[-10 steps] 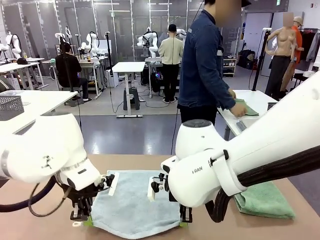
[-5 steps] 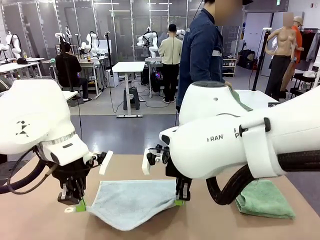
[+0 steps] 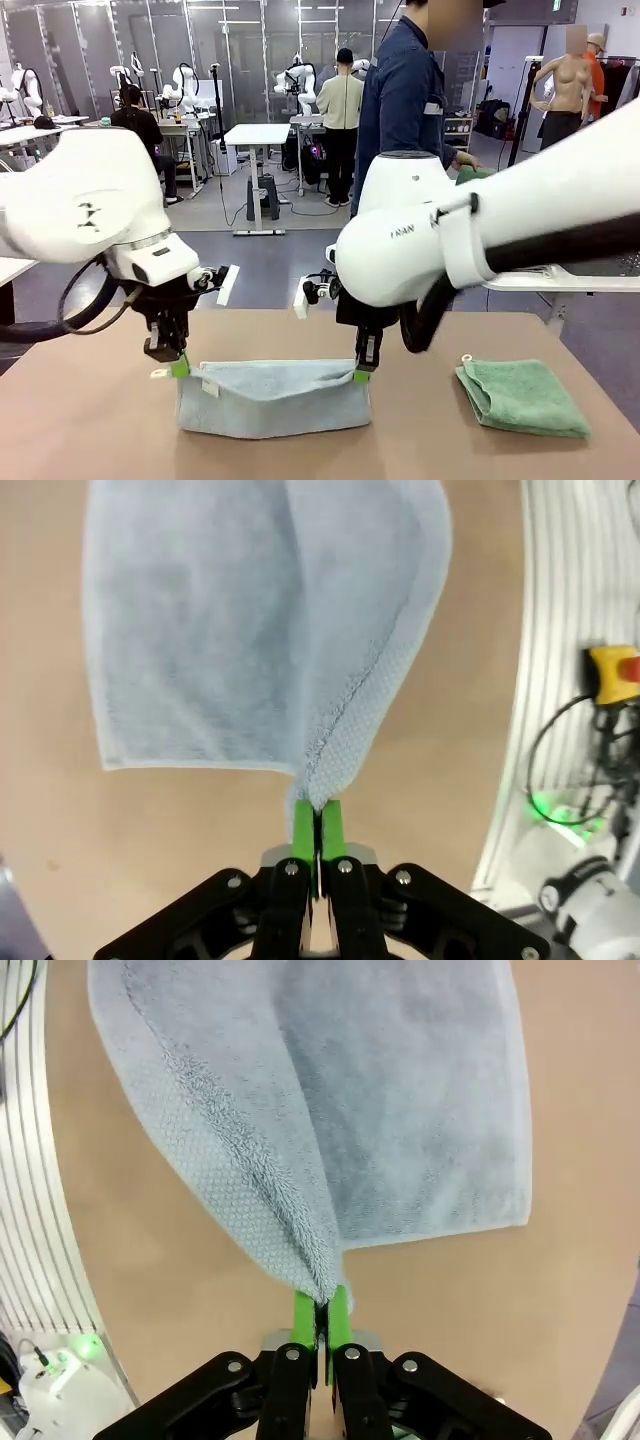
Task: Fold the towels and place them in the basket.
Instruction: When a person lays out a Towel with hook on the table, fold it in half twice.
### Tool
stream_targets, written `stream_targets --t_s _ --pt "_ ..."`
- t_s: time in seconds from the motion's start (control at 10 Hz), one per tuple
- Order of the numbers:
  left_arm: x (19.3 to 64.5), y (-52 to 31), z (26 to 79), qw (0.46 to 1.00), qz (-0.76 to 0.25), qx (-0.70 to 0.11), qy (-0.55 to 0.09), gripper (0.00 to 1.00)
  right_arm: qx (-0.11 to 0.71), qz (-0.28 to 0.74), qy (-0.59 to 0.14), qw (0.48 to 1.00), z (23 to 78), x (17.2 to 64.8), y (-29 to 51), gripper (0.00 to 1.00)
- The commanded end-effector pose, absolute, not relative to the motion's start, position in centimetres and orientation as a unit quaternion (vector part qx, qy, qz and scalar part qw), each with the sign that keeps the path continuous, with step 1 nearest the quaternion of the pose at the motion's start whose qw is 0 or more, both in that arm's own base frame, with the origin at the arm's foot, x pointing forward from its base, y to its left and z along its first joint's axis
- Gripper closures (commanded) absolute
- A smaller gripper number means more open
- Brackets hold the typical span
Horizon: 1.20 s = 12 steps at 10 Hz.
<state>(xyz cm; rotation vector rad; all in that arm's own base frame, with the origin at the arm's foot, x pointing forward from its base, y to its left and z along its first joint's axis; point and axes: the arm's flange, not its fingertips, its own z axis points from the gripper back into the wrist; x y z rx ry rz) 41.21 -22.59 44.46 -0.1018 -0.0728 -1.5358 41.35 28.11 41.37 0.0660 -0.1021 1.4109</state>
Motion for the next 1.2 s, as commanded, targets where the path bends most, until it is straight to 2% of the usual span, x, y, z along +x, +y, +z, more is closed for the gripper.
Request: stream_targets --t_s 0.0,0.2,0.6,1.1 --pt "45.5 -23.8 43.1 0.728 -0.683 -0.054 0.015 1.00 0.060 0.655 -0.019 0.753 40.8 45.5 28.6 1.00" --pt "48.4 -23.5 41.3 0.733 -0.677 -0.059 0.028 1.00 0.061 0.635 -0.004 0.770 39.1 49.0 28.6 1.00" --pt "52.9 -23.1 38.4 0.754 -0.655 -0.057 0.004 1.00 0.076 0.613 0.009 0.786 36.0 53.5 27.8 1.00" --pt "54.0 -22.6 36.3 0.790 -0.612 -0.029 -0.001 1.00 0.021 0.604 -0.001 0.797 33.3 54.2 27.3 1.00"
